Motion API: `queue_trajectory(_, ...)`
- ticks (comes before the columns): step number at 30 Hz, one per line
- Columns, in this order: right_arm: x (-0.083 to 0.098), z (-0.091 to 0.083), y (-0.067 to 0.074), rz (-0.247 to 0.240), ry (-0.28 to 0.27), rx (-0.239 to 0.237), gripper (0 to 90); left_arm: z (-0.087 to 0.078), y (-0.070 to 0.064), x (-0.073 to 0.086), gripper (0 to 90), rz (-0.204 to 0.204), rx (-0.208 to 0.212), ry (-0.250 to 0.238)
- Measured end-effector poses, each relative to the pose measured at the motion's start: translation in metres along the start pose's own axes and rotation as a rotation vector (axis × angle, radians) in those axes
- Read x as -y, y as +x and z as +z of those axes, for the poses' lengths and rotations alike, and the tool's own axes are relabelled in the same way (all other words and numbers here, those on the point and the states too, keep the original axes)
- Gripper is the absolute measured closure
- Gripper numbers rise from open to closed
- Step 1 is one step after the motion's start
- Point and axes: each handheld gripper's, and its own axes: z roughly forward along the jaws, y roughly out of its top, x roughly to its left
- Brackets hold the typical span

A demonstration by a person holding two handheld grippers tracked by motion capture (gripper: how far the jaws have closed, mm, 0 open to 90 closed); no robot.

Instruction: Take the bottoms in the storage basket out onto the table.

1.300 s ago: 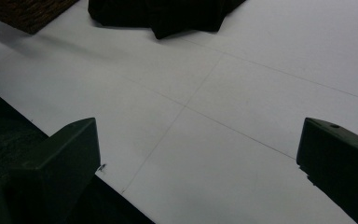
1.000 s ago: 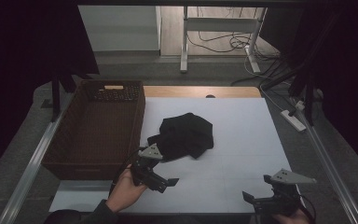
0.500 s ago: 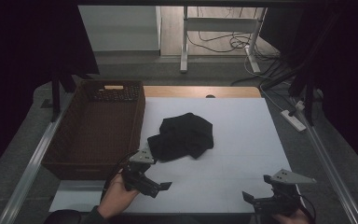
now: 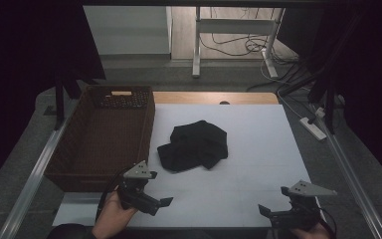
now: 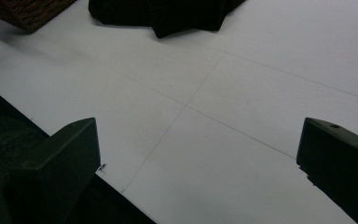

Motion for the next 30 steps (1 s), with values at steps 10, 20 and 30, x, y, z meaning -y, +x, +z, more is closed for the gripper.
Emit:
queue_trajectory(10,0.0,0.001,0.0,-0.001,0.003,0.0,0.0,-0.012,0.001,0.013,0.0,-0.023,-0.026,-0.002)
queue_trajectory(20,0.0,0.001,0.0,-0.001,0.004,0.001,0.0,-0.026,0.002,0.024,0.0,-0.042,-0.031,-0.02)
queue_trajectory(30,0.0,0.001,0.0,-0.001,0.007,0.002,0.0,-0.04,0.005,0.036,0.0,-0.076,-0.068,-0.032)
